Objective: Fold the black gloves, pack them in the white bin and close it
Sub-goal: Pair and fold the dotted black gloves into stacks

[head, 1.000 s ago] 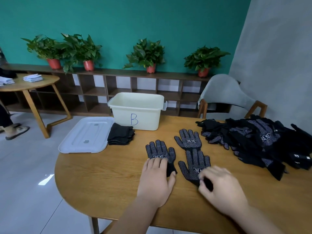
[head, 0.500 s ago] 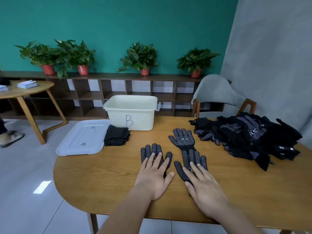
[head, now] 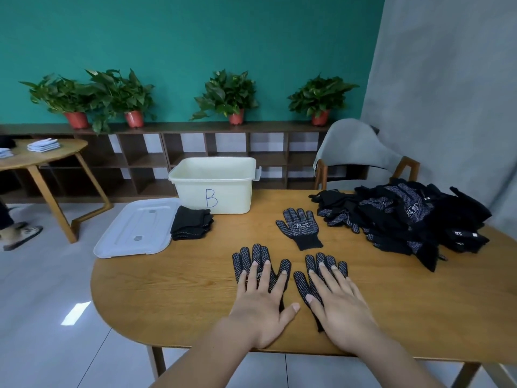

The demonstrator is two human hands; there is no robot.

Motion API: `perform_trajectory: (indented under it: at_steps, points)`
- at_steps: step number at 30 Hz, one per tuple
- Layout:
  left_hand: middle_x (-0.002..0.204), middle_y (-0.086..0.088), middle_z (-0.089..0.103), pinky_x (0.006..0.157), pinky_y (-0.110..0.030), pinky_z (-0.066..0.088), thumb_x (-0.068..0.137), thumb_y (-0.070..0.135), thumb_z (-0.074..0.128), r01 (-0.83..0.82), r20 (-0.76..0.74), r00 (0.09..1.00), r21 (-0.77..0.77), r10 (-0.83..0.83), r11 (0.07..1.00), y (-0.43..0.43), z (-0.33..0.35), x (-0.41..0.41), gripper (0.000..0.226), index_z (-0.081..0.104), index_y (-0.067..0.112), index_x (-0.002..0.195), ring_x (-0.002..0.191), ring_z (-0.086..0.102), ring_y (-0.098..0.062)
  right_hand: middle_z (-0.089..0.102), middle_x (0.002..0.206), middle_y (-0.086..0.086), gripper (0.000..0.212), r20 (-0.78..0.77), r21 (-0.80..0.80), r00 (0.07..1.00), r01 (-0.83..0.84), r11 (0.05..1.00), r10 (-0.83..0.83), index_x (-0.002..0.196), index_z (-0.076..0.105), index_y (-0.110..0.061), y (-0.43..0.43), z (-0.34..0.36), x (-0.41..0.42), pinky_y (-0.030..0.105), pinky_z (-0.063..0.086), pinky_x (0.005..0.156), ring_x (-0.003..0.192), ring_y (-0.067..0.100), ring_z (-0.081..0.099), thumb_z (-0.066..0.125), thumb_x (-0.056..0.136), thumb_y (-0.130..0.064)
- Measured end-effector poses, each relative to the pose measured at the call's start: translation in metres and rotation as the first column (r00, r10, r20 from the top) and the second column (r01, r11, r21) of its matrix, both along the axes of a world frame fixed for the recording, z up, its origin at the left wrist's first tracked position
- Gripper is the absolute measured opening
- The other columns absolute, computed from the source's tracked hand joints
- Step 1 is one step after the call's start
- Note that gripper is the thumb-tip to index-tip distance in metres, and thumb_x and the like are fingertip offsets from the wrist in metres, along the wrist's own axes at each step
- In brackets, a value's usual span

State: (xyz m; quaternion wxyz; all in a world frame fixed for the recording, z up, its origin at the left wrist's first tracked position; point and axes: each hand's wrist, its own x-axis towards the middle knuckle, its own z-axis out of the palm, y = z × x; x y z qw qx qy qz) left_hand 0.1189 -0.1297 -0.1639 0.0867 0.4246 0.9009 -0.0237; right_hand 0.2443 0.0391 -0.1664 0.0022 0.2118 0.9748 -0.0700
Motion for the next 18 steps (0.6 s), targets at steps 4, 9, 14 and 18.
perform_trajectory:
  at_steps: [4,9,14,18]
  points:
    - [0.169,-0.006,-0.033,0.127,-0.056,-0.017,0.099,0.079,0.002,0.017,-0.004,1.0,0.029,-0.017,0.999,-0.004,-0.005,0.01,0.079,-0.021,0.04,0.163,0.152,-0.04,-0.033,-0.023,0.171,-0.008,0.099,0.026,-0.021,1.0,-0.012,1.0,0.012,0.166,-0.009,-0.036,0.004,0.003,-0.007,0.04,-0.011,0.128,0.158,0.015,-0.023,-0.023,0.075,-0.073]
    - [0.174,0.002,-0.022,0.13,-0.048,-0.013,0.104,0.071,0.002,0.07,-0.081,0.995,0.239,-0.052,0.968,-0.015,-0.011,0.023,0.071,-0.007,0.04,0.167,0.155,-0.036,-0.02,-0.009,0.174,-0.008,0.066,-0.148,0.033,0.989,-0.015,0.999,0.02,0.167,0.008,-0.034,0.0,-0.004,0.002,0.038,-0.008,0.13,0.159,0.012,-0.017,0.008,0.108,-0.062]
    - [0.168,0.012,0.033,0.131,-0.037,0.006,0.109,0.06,0.016,0.135,-0.18,0.982,0.443,-0.06,0.886,-0.024,-0.011,0.028,0.063,0.042,0.033,0.16,0.159,0.01,-0.013,0.061,0.142,-0.016,0.039,-0.52,0.066,0.849,-0.068,0.996,0.092,0.129,0.072,-0.033,-0.006,-0.015,0.016,0.039,0.049,0.11,0.138,0.009,0.049,0.042,0.107,-0.046]
    - [0.163,0.015,0.038,0.129,-0.035,0.016,0.108,0.059,0.022,0.116,-0.136,0.989,0.523,-0.052,0.845,-0.025,-0.011,0.03,0.061,0.05,0.033,0.155,0.156,0.017,-0.01,0.065,0.13,-0.018,0.024,-0.551,0.076,0.827,-0.084,0.994,0.112,0.116,0.077,-0.031,-0.007,-0.017,0.018,0.03,0.052,0.099,0.128,0.007,0.053,0.058,0.103,-0.039]
